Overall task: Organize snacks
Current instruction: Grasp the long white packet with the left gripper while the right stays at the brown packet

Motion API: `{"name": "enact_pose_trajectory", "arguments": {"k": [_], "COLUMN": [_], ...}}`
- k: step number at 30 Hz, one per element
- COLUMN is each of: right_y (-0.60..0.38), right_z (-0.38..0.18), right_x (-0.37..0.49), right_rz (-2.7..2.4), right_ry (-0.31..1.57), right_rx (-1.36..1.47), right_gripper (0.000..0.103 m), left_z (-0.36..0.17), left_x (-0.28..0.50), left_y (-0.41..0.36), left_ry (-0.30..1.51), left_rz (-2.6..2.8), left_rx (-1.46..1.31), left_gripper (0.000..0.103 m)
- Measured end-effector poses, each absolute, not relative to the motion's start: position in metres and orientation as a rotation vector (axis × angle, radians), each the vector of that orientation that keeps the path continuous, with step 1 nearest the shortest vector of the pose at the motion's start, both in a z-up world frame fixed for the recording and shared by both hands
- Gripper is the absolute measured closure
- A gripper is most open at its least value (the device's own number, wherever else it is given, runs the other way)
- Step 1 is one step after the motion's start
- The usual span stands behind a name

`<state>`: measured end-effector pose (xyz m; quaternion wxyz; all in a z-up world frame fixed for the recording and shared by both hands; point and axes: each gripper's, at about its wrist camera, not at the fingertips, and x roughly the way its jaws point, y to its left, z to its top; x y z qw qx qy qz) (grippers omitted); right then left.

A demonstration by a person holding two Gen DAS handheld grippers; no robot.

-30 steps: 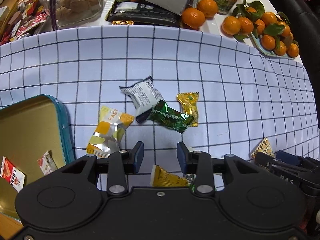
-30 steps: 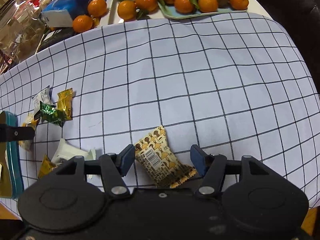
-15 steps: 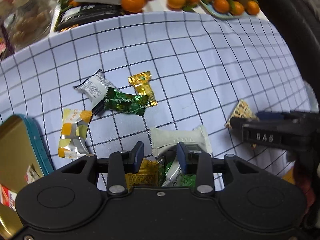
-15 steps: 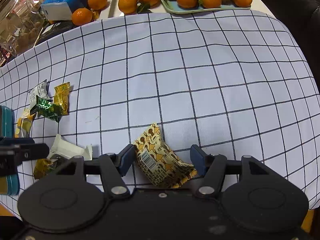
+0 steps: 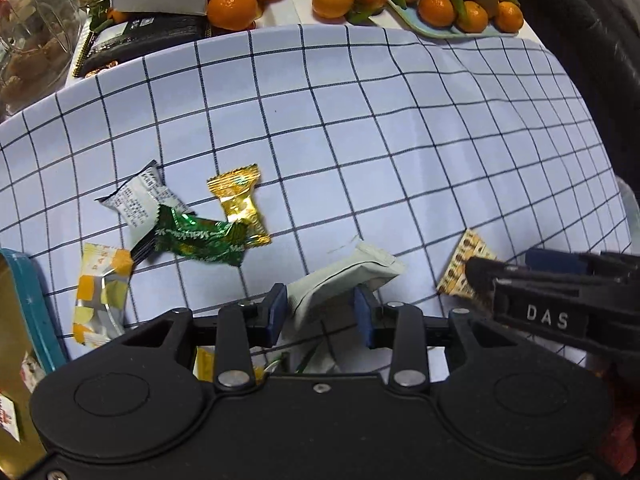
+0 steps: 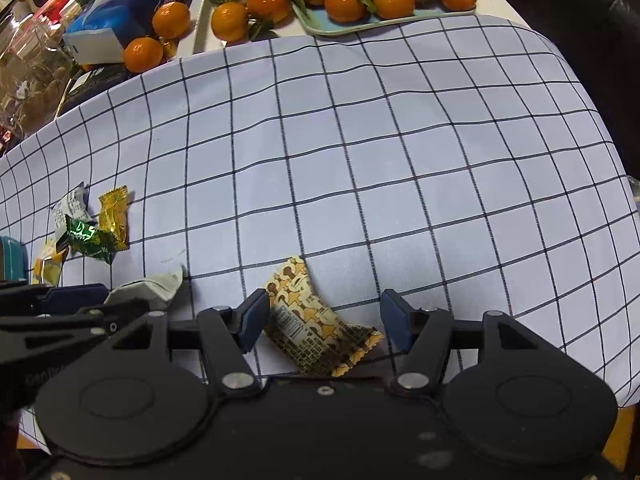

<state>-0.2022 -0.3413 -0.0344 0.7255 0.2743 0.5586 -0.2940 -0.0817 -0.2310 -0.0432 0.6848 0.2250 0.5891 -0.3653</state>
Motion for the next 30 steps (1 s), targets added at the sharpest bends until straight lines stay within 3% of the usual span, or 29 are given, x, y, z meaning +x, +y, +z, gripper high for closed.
{"name": "enact_pose_trajectory", "arguments": {"k": [17, 30], "right_y": [-0.351, -0.356], "right_z": [-0.028, -0.023], "right_x": [-0.215, -0.220], "right_rz": [-0.657, -0.681], "right_ry": [1.194, 1.170], "right_rx": [0.686, 0.740], "right_gripper": [0.039, 0.039], "left_z": [-0.048, -0.032], "left_x": [-0.091, -0.096], "left_y": [-0.252, -0.253], "left_ry": [1.337, 1.182], "left_rz": [-0.900, -0.945], "left_rx": [0.467, 0.505], "left_gripper": [0.052, 0.052]}}
